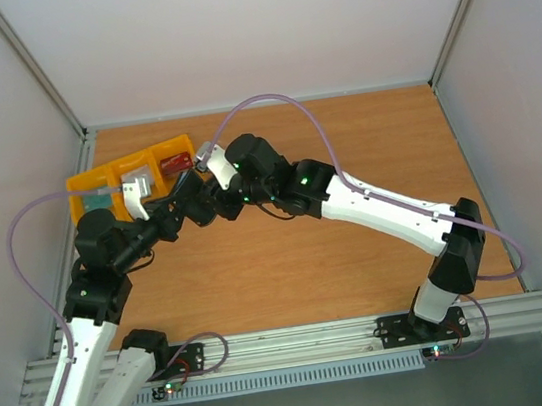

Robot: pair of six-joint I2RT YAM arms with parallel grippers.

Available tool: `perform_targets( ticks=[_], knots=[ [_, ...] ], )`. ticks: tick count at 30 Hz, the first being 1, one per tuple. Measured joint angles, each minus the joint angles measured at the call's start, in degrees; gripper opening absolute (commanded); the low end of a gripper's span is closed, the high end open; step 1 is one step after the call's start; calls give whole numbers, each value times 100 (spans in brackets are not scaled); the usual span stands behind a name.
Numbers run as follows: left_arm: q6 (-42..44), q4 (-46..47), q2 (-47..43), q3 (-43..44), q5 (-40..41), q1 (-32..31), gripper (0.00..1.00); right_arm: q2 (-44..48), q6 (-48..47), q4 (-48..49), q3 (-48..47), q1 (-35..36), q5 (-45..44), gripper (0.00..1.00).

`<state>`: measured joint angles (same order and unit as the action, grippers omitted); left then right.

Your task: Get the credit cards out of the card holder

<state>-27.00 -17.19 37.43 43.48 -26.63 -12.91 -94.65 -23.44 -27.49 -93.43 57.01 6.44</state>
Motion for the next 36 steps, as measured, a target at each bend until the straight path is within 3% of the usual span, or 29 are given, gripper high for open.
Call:
perform_targets(
  ticks=[4, 8, 11, 13, 21, 24, 25, 30, 33, 36],
  knots=[
    [-136, 42, 4, -15, -59, 7, 0, -114, 11, -28, -94, 0, -70, 36],
    [-151, 79, 2, -24, -81, 9, 0, -122, 17, -44, -105, 0, -205, 18],
    [-151, 140, -2, -66, -87, 11, 0, -122, 28, -48, -107, 2, -273, 14],
    [-151, 168, -24, -105, -98, 13, 0, -122, 28, -66, -107, 28, -391, 2],
    [-114, 160, -96, -129, -278, 2, 0, -109, -153, -87, 20, -96, -1305, 1],
    [55, 39, -81, -129, -361, -31, 0, -13, -251, -57, 205, -321, -1268, 2],
    [136, 15, -52, -129, -382, -37, 0, 35, -273, -66, 240, -382, -1152, 11],
    [826, -57, -72, -107, -876, -35, 0, 549, -793, -549, 452, -1161, 470, 94],
    [1270, -162, -68, 17, -1185, -35, 0, 1161, -1080, -645, 964, -1543, 1456, 98],
    [1510, -260, 20, 254, -1255, -35, 0, 1663, -1113, -468, 1414, -1480, 2286, 99]
  ],
)
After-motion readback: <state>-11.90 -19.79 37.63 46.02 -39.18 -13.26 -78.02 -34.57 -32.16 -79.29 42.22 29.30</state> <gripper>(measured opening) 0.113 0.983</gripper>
